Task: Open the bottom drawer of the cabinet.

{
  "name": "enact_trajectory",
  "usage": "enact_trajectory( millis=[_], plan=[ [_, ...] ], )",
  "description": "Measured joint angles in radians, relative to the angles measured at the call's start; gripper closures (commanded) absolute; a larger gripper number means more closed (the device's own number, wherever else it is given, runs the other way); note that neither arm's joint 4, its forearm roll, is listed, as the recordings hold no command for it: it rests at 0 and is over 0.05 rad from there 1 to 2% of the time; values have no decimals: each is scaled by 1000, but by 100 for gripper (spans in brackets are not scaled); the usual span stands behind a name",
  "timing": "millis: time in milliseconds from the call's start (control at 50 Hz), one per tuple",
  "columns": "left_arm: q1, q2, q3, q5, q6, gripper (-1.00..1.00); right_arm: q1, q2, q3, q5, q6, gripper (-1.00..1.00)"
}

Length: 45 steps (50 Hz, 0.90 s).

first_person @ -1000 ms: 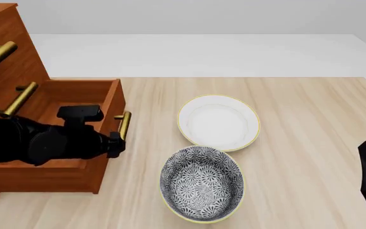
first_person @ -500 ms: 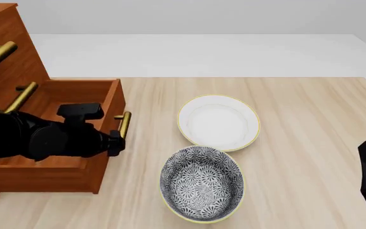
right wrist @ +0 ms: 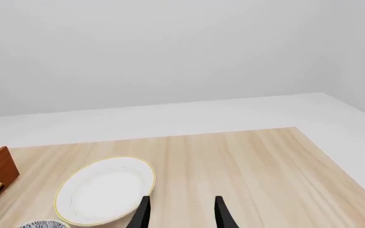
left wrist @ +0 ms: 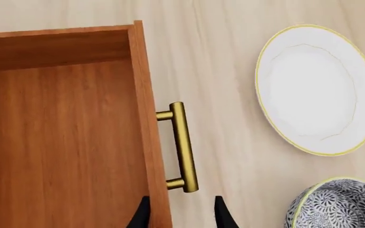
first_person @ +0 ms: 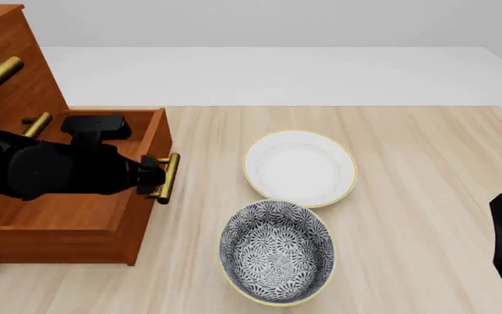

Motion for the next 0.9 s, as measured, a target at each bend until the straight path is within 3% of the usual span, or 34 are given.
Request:
enact_trajectory(
  millis=[460, 900],
  plan=[
    [37, -144, -46, 121, 64, -100, 1, 1, -19, 16, 3, -100],
    [41, -431, -73, 228, 78, -100, 2, 1, -43, 39, -2, -100]
  ],
)
